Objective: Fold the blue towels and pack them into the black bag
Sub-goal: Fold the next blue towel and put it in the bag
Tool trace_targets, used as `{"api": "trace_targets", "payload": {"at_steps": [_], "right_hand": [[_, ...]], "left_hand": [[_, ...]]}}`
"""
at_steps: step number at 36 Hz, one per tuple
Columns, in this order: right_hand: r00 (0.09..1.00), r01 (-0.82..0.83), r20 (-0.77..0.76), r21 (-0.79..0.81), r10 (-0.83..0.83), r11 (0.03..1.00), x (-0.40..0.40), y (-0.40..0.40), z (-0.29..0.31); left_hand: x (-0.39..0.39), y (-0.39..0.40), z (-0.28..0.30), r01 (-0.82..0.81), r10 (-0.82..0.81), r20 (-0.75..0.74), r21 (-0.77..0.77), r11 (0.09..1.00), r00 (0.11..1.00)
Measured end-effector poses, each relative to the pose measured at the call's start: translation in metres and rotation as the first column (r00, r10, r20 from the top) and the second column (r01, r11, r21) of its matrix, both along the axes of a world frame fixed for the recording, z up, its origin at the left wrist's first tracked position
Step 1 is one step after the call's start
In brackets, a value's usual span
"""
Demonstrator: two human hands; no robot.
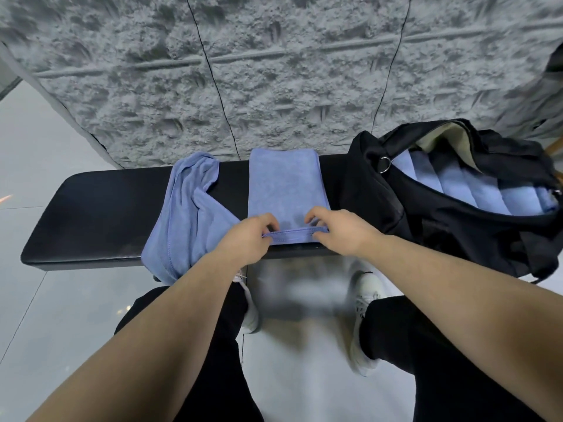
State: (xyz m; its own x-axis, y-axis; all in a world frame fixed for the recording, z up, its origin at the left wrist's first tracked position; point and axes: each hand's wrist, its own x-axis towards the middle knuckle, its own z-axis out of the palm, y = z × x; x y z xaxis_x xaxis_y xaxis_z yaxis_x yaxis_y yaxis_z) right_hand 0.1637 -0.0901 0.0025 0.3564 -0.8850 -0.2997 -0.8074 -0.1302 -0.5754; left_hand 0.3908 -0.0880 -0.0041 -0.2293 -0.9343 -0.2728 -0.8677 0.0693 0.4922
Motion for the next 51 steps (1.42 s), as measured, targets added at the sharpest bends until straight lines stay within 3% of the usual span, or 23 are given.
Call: {"api": "trace_targets", "payload": {"at_steps": [4, 10, 16, 20, 25, 31, 39, 51], "right_hand": [[0.999, -0.040, -0.013, -0.028, 0.040, 0.999, -0.002, -0.005, -0.001], [0.970, -0.204, -0.162, -0.123, 0.183, 0.971, -0.002, -0.014, -0.002], [0.930, -0.325, -0.279, -0.319, 0.239, 0.890, -0.001, -0.018, -0.009], [0.905, -0.370, -0.346, -0.348, 0.249, 0.861, 0.002, -0.020, -0.009], [0.933, -0.330, -0.246, -0.289, 0.263, 0.899, 0.008, -0.019, -0.012], [0.921, -0.333, -0.303, -0.278, 0.247, 0.901, 0.008, -0.022, -0.017], [0.919, -0.354, -0.330, -0.445, 0.217, 0.823, -0.001, -0.013, -0.030], [0.937, -0.314, -0.308, -0.533, 0.165, 0.786, 0.005, 0.008, -0.024]], "left_hand": [[0.003, -0.008, 0.003, 0.003, 0.000, -0.056, 0.048, 0.999, 0.998], [0.010, -0.019, 0.008, 0.054, -0.041, -0.099, 0.124, 0.991, 0.994], [0.014, -0.033, 0.010, 0.230, -0.230, 0.002, 0.011, 0.973, 0.973], [0.012, -0.037, 0.011, 0.308, -0.312, 0.087, 0.050, 0.950, 0.946], [0.008, -0.041, 0.010, 0.321, -0.330, 0.175, 0.078, 0.944, 0.927], [0.012, -0.042, 0.012, 0.291, -0.295, 0.153, 0.048, 0.956, 0.943], [0.018, -0.035, 0.014, 0.314, -0.317, 0.118, 0.048, 0.948, 0.941], [0.016, -0.022, 0.011, 0.267, -0.268, 0.107, 0.028, 0.963, 0.957]]}}
